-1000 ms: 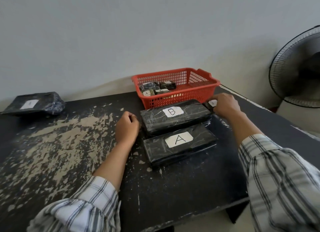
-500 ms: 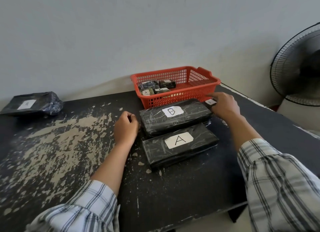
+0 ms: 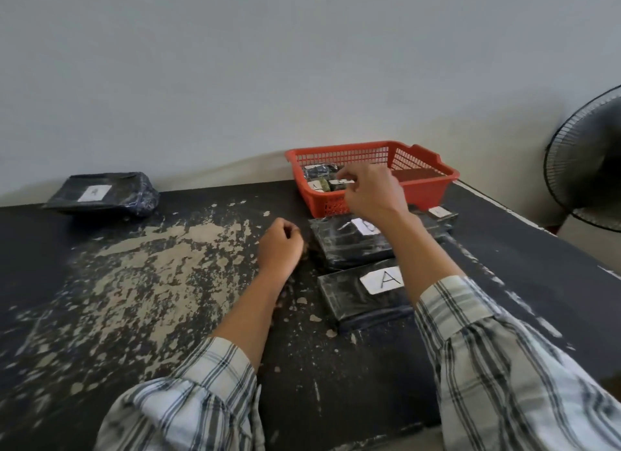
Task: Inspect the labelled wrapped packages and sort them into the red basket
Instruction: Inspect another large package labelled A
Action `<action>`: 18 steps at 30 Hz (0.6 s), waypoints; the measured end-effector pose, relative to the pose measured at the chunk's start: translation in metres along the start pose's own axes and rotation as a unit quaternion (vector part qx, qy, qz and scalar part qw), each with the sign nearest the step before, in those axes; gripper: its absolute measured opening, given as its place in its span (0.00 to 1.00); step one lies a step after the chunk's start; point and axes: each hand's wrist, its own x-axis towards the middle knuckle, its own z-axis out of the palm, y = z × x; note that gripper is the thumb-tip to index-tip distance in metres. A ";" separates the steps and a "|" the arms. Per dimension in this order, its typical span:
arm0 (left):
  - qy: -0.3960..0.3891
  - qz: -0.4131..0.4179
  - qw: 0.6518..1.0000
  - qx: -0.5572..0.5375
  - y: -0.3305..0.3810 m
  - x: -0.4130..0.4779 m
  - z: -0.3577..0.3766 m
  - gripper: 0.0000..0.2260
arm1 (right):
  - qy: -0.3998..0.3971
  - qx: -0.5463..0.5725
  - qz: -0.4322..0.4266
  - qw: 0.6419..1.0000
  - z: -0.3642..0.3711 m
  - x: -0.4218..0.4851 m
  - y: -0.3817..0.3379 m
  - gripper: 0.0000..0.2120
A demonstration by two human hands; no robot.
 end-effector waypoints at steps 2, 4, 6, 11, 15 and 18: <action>-0.022 0.008 0.999 -0.034 -0.007 0.005 -0.015 0.07 | -0.011 0.008 -0.025 1.000 0.019 0.001 -0.029 0.15; -0.016 0.022 0.999 -0.042 -0.021 0.011 -0.038 0.07 | -0.036 0.011 -0.052 0.998 0.039 0.004 -0.060 0.16; 0.007 0.020 0.999 -0.033 -0.040 0.020 -0.066 0.07 | -0.074 0.010 -0.073 0.995 0.063 0.009 -0.091 0.17; 0.079 0.020 0.997 -0.007 -0.096 0.045 -0.150 0.03 | -0.154 0.068 -0.074 0.983 0.135 0.022 -0.163 0.17; 0.120 -0.013 0.991 -0.051 -0.138 0.065 -0.198 0.03 | -0.202 0.092 -0.088 0.971 0.195 0.037 -0.209 0.19; 0.151 -0.037 0.985 -0.080 -0.160 0.077 -0.214 0.04 | -0.213 0.071 -0.105 0.969 0.231 0.051 -0.236 0.33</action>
